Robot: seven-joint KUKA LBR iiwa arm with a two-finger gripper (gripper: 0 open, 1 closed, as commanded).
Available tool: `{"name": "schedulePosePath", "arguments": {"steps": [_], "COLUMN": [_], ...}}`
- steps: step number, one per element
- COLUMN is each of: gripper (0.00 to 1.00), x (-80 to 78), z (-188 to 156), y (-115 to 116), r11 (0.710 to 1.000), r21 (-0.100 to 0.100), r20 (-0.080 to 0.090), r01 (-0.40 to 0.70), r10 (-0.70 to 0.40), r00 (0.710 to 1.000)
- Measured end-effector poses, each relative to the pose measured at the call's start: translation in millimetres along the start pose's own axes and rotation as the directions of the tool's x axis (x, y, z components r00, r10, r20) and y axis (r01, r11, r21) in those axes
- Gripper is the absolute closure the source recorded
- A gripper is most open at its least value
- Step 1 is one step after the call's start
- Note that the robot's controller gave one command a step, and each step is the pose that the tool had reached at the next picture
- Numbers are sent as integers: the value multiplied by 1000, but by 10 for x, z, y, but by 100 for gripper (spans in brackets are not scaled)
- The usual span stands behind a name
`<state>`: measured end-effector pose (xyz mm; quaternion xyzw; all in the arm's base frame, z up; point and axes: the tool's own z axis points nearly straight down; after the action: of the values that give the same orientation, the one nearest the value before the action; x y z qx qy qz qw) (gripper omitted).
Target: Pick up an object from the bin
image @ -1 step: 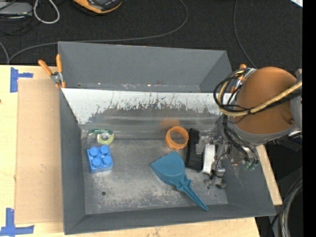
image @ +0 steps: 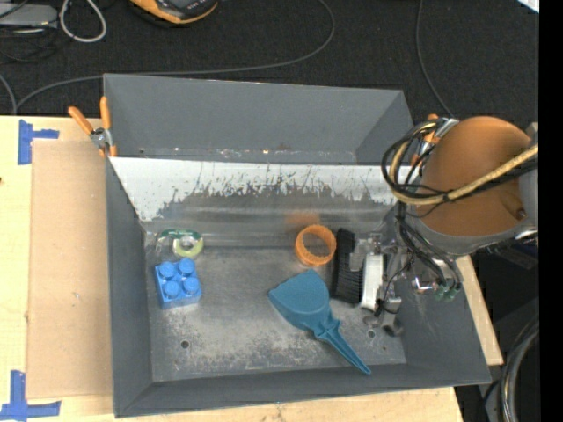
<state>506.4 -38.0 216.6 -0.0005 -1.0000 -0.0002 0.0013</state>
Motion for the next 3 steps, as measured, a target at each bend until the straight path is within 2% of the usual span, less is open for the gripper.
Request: {"name": "schedulePosePath", "arguments": {"steps": [1, 2, 3], "gripper": [0, 0, 0], "x": [187, 277, 350], "z": [1150, 651, 1184], "y": [53, 93, 137], "r11": [988, 1000, 936], "r21": [-1, 0, 3], "r20": [-1, 5, -12], "r01": [-152, -29, -353], "r10": [152, 29, 353], "r00": [988, 1000, 935]}}
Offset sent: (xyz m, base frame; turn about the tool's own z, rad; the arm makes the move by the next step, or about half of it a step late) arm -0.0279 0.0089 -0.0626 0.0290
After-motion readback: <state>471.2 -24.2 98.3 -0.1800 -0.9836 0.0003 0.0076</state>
